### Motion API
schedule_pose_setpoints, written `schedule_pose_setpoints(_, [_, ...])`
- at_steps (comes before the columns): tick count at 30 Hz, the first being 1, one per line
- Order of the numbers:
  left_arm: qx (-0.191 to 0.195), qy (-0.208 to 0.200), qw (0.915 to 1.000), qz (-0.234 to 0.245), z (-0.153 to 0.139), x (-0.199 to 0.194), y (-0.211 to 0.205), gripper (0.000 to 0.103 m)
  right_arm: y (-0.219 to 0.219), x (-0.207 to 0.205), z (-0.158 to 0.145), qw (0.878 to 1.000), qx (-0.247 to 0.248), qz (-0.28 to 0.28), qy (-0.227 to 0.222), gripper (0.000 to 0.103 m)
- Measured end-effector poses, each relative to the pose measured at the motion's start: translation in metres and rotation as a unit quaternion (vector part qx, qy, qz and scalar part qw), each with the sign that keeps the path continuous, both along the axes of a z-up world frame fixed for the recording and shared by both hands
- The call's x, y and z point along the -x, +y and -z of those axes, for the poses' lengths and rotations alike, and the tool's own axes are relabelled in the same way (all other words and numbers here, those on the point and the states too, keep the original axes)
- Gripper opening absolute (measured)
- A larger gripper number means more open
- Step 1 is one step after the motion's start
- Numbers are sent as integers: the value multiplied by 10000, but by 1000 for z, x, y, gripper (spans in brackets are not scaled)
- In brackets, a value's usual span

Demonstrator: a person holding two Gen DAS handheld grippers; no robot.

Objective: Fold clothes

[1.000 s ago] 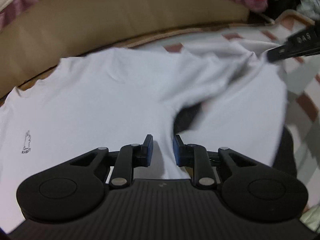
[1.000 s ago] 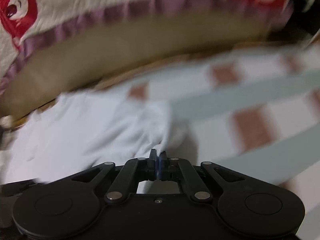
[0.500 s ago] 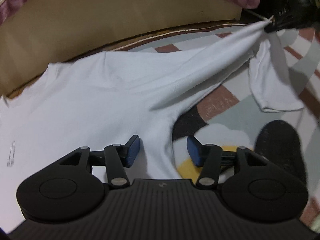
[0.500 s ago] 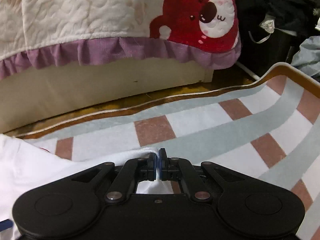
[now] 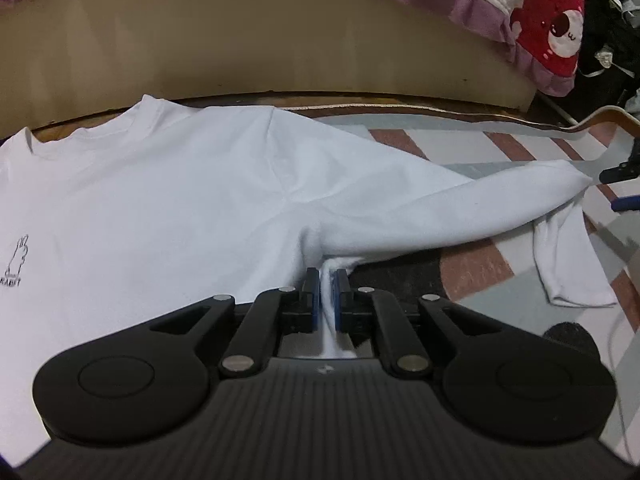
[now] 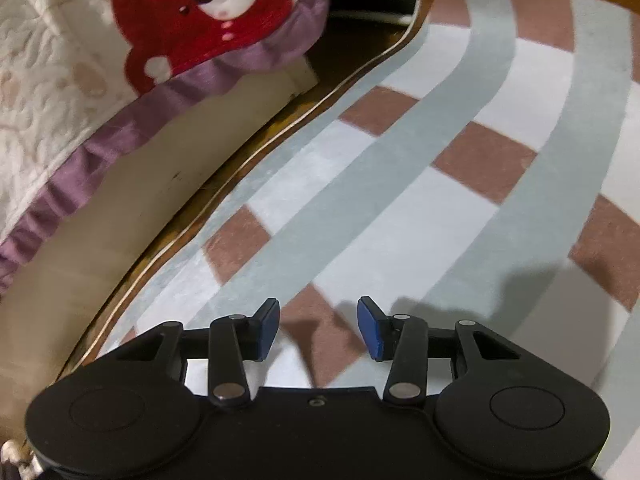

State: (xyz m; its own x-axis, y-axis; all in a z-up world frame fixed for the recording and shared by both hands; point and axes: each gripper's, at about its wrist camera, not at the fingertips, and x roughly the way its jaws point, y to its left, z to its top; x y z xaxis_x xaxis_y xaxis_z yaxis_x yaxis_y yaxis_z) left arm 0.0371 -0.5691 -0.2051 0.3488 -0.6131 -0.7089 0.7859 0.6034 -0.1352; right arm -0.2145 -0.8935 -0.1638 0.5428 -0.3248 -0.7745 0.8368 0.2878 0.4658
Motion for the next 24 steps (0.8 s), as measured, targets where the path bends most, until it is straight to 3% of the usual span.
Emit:
schedule_pose_setpoints(3, [-36,71,10000,-41,-2,-4,-5,11,17,-8,2,9971,-280,-683,164,60])
schedule_pose_setpoints(6, [-73,142,9998,-82,-3,-8,-9,16,50,-19,2,9938,-220,-919,579,60])
schedule_pose_setpoints(9, [-55,293,9995,-92,-4,-12,-13,24,81,-40,-3,9892,-167,-1362,511,61])
schedule_pose_setpoints(13, [-48,379,9992,-130,-4,-14,-16,25,103,-71,7,9770,262,-1864,1002,62])
schedule_pose_setpoints(16, [11,535,9985,-136,-5,-18,-19,36,118,-92,16,9641,611,-2152,1430,64])
schedule_pose_setpoints(17, [26,582,9982,-130,-6,-18,-20,41,122,-100,19,9589,727,-2246,1571,46])
schedule_pose_setpoints(18, [24,599,9981,-121,-6,-18,-21,43,127,-105,21,9514,922,-2357,1753,14])
schedule_pose_setpoints(19, [14,606,9981,-107,-6,-18,-22,43,129,-106,20,9414,1163,-2470,1980,1])
schedule_pose_setpoints(20, [-26,575,9983,-78,-6,-17,-22,43,123,-102,16,9381,1263,-2440,2109,0])
schedule_pose_setpoints(24, [-135,469,9988,92,-7,-13,-20,43,78,-63,-17,9442,1782,-1566,2285,0])
